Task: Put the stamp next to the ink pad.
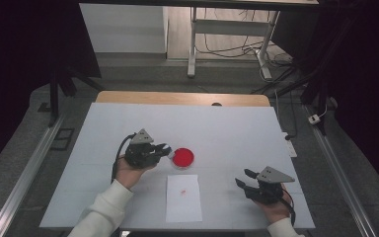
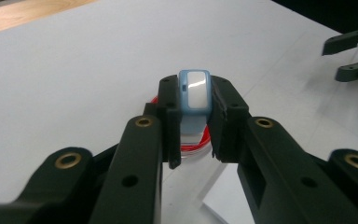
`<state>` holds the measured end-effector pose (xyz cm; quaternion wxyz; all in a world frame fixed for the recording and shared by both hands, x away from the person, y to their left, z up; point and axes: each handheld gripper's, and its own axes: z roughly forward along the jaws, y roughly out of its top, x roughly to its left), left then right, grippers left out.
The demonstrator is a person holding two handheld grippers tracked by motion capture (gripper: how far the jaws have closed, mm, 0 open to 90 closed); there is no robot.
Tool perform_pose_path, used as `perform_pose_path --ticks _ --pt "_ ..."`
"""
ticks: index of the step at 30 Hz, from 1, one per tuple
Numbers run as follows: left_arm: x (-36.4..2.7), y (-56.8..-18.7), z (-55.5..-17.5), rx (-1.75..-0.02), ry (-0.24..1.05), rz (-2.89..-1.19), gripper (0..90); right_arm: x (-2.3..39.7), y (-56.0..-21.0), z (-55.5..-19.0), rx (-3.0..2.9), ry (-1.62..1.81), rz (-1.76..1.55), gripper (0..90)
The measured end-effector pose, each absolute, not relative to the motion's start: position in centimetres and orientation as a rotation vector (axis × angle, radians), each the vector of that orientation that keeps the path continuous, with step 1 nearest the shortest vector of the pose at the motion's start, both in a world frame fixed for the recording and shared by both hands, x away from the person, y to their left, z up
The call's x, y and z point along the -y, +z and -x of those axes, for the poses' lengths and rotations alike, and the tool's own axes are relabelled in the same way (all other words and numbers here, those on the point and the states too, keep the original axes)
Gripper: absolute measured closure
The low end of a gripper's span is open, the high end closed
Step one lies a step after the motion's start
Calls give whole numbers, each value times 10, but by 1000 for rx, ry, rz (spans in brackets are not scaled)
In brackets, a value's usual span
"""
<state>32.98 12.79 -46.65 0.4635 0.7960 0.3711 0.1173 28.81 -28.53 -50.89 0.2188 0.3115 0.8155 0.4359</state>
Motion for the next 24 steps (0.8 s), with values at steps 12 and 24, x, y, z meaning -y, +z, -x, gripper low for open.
perform_pose_path --ticks 12,24 --pt "-133 -489 -356 -1024 306 -2011 749 285 -509 -288 -2259 1195 -863 481" --pt "-132 -503 -370 -1076 319 -2072 748 285 -511 -289 -2259 1191 -870 479"
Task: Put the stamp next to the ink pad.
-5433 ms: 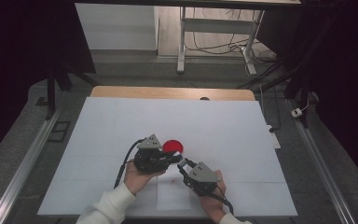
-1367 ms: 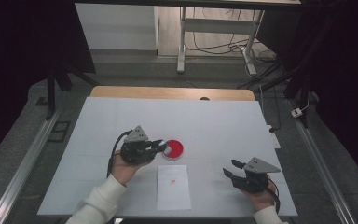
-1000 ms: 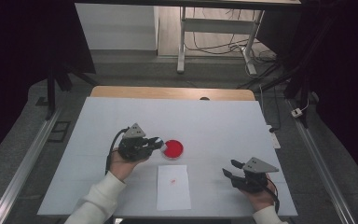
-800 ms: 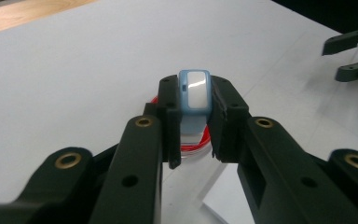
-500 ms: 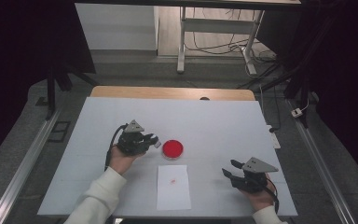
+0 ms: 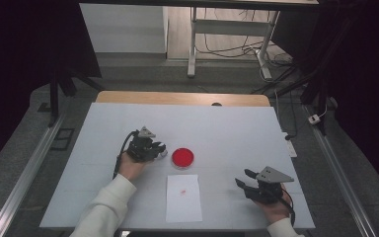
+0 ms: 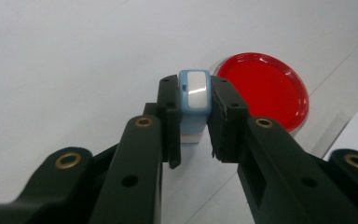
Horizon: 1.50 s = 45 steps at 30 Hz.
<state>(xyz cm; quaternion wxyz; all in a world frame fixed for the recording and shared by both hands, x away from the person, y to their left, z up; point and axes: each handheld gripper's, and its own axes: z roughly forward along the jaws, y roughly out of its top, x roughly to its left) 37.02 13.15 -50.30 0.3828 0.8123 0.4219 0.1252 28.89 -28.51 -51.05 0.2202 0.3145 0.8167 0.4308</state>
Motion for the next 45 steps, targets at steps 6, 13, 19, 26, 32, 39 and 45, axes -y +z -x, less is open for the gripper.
perform_pose_path --ticks 6,13,19,26,32,39,45 --pt "-129 -507 -374 -1083 316 -2086 743 285 -511 -289 -2261 1189 -871 478" --pt "-127 -507 -374 -1074 333 -2093 741 285 -511 -289 -2261 1190 -873 477" --pt "-126 -508 -374 -1065 329 -2092 698 285 -511 -289 -2252 1198 -871 476" --pt "-128 -505 -372 -1061 339 -2065 582 285 -510 -288 -2256 1192 -869 476" --pt "-132 -500 -369 -1081 355 -2009 416 286 -510 -288 -2254 1191 -871 476" --pt "-134 -496 -366 -1083 356 -1990 334 285 -510 -289 -2252 1188 -873 476" --pt "-139 -489 -355 -1040 345 -1976 297 285 -510 -289 -2252 1200 -871 475"
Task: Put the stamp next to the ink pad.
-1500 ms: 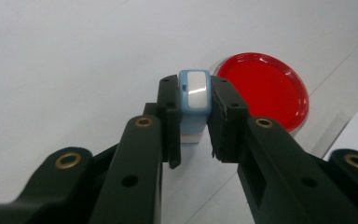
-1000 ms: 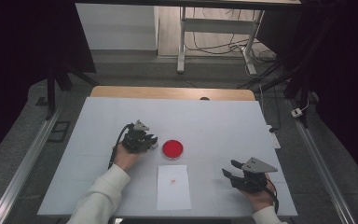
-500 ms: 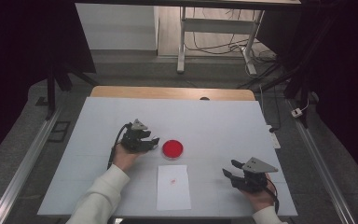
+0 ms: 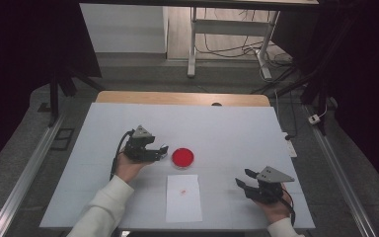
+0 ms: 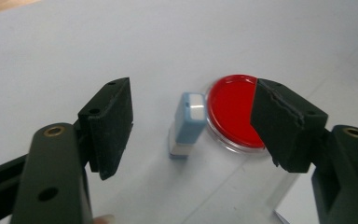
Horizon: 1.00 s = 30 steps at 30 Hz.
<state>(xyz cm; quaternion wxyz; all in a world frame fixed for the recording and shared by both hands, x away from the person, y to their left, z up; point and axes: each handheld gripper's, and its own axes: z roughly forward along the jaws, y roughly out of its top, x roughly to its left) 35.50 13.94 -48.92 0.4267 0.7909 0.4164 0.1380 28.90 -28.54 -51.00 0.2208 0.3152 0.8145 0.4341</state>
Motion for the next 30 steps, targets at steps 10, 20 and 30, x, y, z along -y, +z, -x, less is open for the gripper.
perform_pose_path --ticks 10,20,30 --pt "-153 -484 -318 -934 312 -1986 292 287 -508 -290 -2250 1222 -858 474" --pt "-162 -489 -288 -898 315 -2003 296 289 -506 -292 -2250 1235 -833 471" --pt "-181 -504 -258 -914 310 -2003 300 293 -509 -295 -2264 1221 -830 450"
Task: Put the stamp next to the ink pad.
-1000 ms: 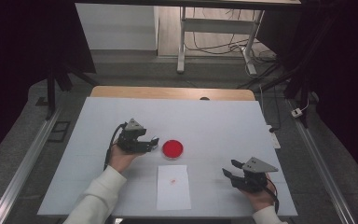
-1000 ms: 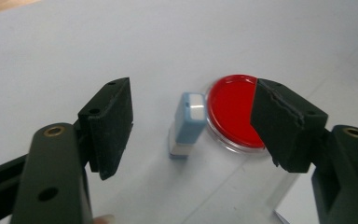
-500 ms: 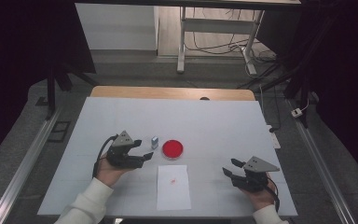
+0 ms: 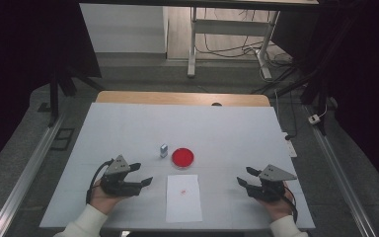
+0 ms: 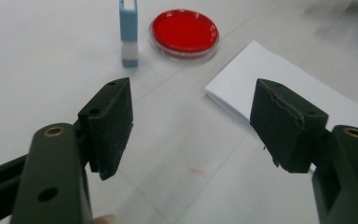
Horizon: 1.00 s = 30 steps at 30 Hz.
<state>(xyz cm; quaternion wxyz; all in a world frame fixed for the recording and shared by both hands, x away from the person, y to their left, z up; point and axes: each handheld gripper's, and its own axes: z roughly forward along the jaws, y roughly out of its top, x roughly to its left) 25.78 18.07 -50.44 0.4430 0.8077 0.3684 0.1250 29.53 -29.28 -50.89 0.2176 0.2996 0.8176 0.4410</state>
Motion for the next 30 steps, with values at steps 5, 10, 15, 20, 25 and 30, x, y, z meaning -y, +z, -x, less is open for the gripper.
perform_pose_path --ticks 5,10,15,20,25,30 --pt "-188 -508 -247 -925 314 -2001 302 294 -510 -297 -2274 1210 -825 445" --pt "-194 -510 -243 -941 327 -1992 303 294 -511 -299 -2282 1214 -826 440" --pt "-195 -510 -243 -950 327 -1989 303 295 -511 -299 -2275 1220 -823 437" --pt "-194 -510 -244 -948 326 -1993 303 295 -511 -299 -2278 1205 -827 434" --pt "-194 -510 -244 -953 324 -1993 303 295 -512 -299 -2279 1208 -825 434" --pt "-195 -510 -245 -954 316 -1987 304 295 -512 -299 -2279 1207 -825 434"
